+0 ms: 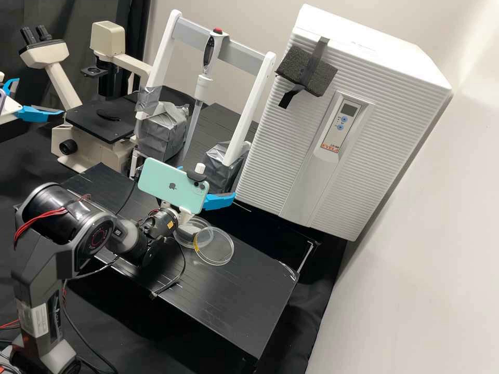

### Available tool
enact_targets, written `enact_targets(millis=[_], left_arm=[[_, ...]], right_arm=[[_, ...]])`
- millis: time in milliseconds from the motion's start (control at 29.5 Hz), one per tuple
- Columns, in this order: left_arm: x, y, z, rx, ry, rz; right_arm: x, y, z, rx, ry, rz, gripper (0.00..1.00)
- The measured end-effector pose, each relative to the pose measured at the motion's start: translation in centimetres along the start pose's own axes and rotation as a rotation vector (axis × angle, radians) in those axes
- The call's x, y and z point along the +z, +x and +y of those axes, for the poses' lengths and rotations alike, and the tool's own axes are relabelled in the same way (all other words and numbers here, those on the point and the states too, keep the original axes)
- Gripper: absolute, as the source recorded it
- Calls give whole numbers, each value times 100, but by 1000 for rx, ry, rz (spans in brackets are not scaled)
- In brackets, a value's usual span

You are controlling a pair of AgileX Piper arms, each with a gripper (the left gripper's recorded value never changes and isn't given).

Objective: Open the bottle

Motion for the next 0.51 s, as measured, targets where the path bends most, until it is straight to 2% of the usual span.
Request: enact_targets(millis=[339, 441, 508], left_arm=[[5, 0, 1, 1, 4, -6], [40, -12, -11, 33, -31, -49], [75, -33, -33, 53, -40, -93]], right_arm=[[0, 0, 0, 0, 0, 0, 100], [0, 0, 0, 0, 0, 0, 100], [0, 0, 0, 0, 0, 0, 100]])
